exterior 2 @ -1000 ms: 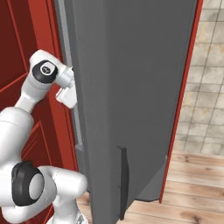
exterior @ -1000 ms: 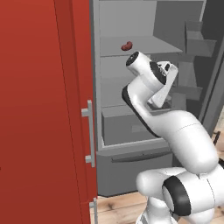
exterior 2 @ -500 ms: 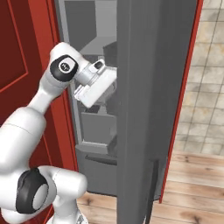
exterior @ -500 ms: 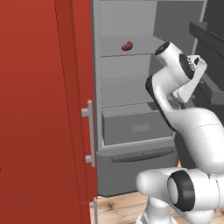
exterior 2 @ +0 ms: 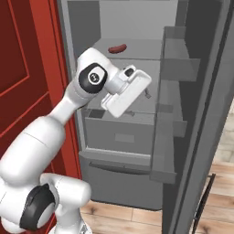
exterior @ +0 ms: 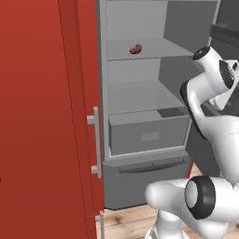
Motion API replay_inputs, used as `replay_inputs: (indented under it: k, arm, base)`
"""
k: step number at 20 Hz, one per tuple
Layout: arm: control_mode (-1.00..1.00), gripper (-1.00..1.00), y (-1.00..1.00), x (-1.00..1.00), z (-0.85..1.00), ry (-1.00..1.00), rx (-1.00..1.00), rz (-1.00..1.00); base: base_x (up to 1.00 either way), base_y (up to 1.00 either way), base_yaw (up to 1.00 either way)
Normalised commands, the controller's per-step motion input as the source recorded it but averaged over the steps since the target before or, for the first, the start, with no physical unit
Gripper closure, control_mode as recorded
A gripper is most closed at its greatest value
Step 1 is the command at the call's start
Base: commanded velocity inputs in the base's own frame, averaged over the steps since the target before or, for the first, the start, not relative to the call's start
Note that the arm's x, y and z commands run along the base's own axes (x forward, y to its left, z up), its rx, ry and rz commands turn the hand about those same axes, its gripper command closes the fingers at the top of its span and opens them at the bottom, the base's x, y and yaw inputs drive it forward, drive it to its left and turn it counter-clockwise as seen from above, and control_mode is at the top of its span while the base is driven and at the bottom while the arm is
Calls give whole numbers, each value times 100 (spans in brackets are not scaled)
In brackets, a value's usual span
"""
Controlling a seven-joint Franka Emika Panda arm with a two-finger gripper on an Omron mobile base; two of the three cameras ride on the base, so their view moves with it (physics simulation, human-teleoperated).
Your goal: Move the hot dog bun to the plate on the dining table and place the condiment next to that plate. Then navigate to the fridge and take the sausage and place it on the plate as well.
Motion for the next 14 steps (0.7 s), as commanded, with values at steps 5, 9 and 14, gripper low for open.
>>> replay_inputs:
  k: [5, 9, 14]
  arm:
    - [-100, -100, 61, -57, 15, -24, 1, 10]
    - [-100, -100, 80, -54, 31, -8, 13, 18]
    - [-100, -100, 67, 2, 3, 0, 32, 6]
  base:
    - [0, 0, 0]
    - [0, 0, 0]
    - [0, 0, 0]
